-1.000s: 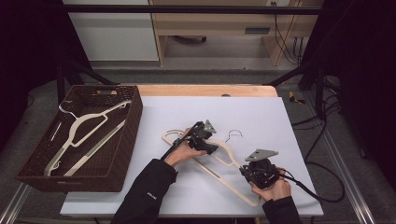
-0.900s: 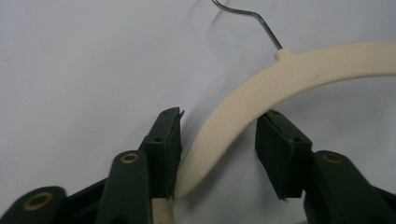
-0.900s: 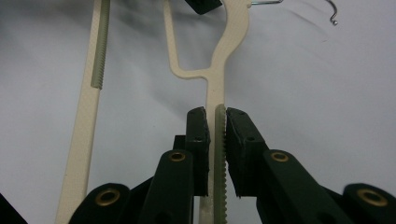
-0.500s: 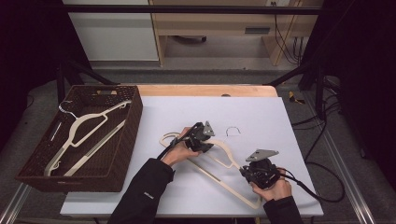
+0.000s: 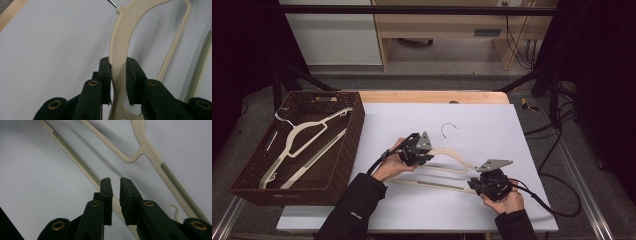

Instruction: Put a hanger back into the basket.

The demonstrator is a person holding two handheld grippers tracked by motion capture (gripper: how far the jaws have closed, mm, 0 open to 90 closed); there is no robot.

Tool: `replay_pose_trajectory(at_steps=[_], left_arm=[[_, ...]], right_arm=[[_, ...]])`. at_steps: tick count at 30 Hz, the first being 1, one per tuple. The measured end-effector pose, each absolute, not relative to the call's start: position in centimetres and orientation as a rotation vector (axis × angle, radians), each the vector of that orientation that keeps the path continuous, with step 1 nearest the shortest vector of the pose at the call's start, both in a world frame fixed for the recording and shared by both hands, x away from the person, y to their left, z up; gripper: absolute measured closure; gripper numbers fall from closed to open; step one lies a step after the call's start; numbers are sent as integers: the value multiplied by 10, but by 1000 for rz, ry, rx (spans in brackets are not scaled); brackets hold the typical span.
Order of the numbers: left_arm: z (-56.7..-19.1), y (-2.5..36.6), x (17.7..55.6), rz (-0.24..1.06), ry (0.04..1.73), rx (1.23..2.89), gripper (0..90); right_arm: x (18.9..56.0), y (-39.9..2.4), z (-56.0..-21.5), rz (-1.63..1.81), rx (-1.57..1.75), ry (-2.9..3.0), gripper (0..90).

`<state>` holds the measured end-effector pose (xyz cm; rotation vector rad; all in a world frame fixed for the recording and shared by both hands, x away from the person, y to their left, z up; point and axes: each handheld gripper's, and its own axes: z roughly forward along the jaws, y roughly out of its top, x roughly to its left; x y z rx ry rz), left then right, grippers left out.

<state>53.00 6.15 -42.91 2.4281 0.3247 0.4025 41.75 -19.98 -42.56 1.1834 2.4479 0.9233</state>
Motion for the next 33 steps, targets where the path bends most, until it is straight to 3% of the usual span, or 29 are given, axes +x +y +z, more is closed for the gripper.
replay_pose_trajectory(at_steps=[1,6,8,14,17,23,29,33], left_arm=[[-428,63,526,413,324,2419,760],[-425,67,517,444,308,2411,761],[-421,71,508,462,293,2396,762],[-418,75,497,472,280,2384,764],[-416,79,490,466,266,2379,766],[-417,84,484,429,278,2359,768],[-408,89,476,392,278,2359,750],[-400,94,472,386,283,2344,627]], right_arm=[[419,-201,-424,974,1164,2425,704],[423,-201,-417,1105,1133,2360,589],[431,-197,-412,1182,1085,2325,494],[449,-181,-412,1188,1013,2354,450],[463,-166,-418,1171,989,2409,499],[470,-161,-422,1172,970,2501,743],[464,-163,-416,1214,869,2594,798],[455,-167,-408,1279,802,2640,843]])
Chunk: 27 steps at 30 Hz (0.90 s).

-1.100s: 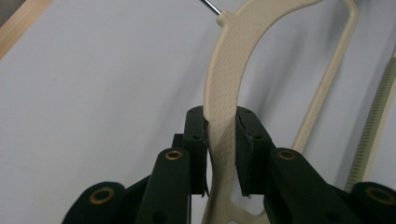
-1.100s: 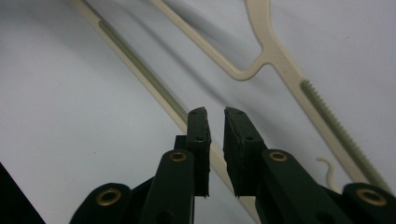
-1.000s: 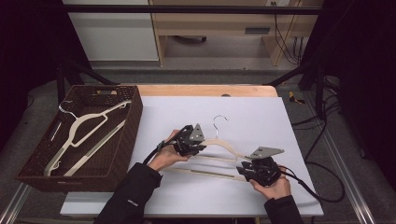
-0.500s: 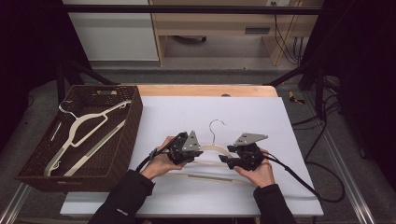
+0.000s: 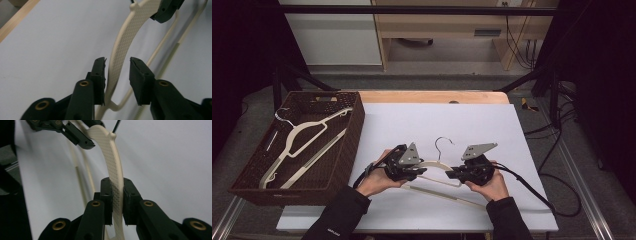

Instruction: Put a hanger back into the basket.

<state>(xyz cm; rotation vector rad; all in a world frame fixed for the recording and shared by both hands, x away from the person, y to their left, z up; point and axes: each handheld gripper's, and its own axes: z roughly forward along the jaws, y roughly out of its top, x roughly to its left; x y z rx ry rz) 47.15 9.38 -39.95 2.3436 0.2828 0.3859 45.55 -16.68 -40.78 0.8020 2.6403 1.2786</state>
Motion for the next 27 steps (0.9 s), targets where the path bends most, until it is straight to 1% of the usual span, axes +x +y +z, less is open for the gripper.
replay_pose_trajectory(at_steps=[2,4,9,13,16,17,21,27], left_arm=[[-391,98,466,406,284,2319,571],[-389,99,464,410,292,2306,541],[-376,104,463,390,276,2286,532],[-374,102,463,372,256,2301,572],[-374,102,462,346,234,2308,655],[-374,102,462,359,222,2325,673],[-374,102,459,355,201,2359,714],[-371,102,451,308,205,2363,794]], right_arm=[[451,-167,-403,1311,770,2644,865],[447,-166,-398,1307,720,2631,870],[442,-162,-390,1346,671,2630,871],[440,-154,-385,1350,632,2641,871],[438,-149,-383,1340,599,2652,870],[438,-148,-383,1347,593,2653,870],[438,-147,-384,1337,584,2655,860],[437,-151,-380,1321,598,2567,758]])
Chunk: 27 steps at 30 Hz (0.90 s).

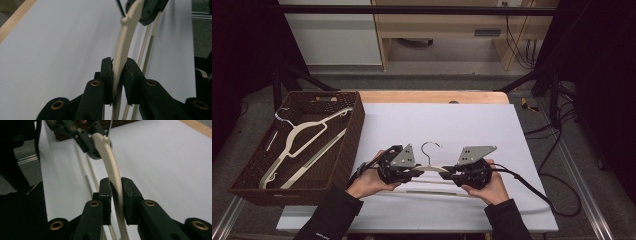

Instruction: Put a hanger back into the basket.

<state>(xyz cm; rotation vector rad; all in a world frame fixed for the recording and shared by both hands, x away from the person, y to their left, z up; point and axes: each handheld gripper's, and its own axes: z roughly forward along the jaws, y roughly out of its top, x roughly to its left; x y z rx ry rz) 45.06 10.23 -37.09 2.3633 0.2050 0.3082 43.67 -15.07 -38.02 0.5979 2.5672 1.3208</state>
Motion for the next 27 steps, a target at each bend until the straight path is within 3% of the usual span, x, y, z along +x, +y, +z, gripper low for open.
replay_pose_trajectory(at_steps=[7,15,27], left_arm=[[-371,102,441,255,268,2349,855],[-369,114,440,252,389,2299,857],[-327,141,434,331,526,2130,857]], right_arm=[[436,-151,-381,1316,625,2469,599],[431,-166,-373,1340,688,2326,433],[419,-209,-389,1370,972,2173,163]])
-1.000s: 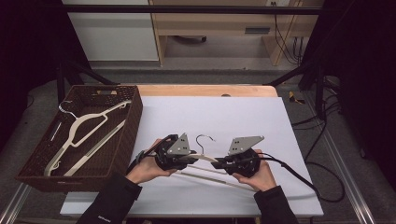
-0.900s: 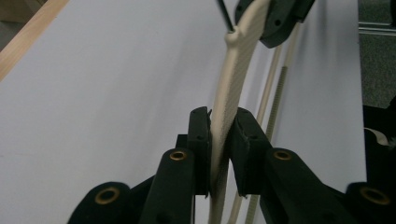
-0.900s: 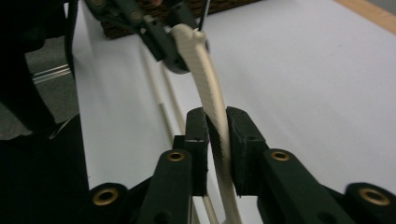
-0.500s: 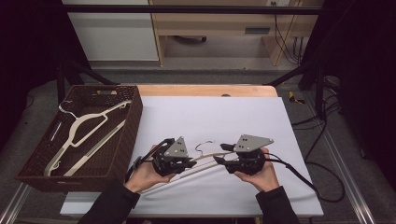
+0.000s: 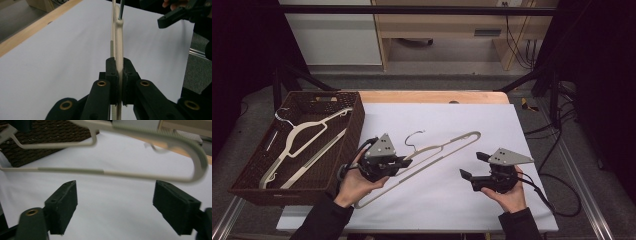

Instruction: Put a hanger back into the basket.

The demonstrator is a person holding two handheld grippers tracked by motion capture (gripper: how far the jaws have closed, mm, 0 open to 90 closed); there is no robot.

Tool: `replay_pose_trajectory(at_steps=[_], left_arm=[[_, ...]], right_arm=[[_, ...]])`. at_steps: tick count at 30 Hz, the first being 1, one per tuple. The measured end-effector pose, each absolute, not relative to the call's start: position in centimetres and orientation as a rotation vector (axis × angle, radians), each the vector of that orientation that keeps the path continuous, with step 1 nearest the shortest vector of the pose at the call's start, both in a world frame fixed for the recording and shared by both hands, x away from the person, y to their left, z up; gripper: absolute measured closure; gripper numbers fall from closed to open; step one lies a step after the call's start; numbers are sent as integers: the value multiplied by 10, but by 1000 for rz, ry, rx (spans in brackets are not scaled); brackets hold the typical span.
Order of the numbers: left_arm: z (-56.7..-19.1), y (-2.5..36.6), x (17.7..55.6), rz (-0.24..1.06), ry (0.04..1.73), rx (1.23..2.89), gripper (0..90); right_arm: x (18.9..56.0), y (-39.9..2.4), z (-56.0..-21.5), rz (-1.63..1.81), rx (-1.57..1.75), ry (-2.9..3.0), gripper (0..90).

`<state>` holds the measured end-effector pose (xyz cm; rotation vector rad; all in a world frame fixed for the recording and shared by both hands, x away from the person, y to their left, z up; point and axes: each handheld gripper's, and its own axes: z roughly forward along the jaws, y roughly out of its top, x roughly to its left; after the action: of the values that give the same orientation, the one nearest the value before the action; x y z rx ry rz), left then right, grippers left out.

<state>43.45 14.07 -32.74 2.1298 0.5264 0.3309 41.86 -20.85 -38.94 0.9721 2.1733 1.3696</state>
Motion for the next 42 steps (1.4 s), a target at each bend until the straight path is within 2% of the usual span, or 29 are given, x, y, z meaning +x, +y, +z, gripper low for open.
replay_pose_trajectory(at_steps=[7,24,30,36,42], left_arm=[[-301,155,432,361,547,2075,857],[-248,200,447,453,612,2037,857],[-235,236,457,527,664,2046,857],[-234,261,467,542,706,2028,857],[-237,303,477,583,756,2020,857]], right_arm=[[416,-219,-398,1348,1071,2119,70],[414,-227,-403,1333,1113,2099,50],[414,-226,-405,1339,1111,2105,49],[413,-227,-404,1334,1120,2103,47],[413,-228,-404,1335,1119,2104,48]])
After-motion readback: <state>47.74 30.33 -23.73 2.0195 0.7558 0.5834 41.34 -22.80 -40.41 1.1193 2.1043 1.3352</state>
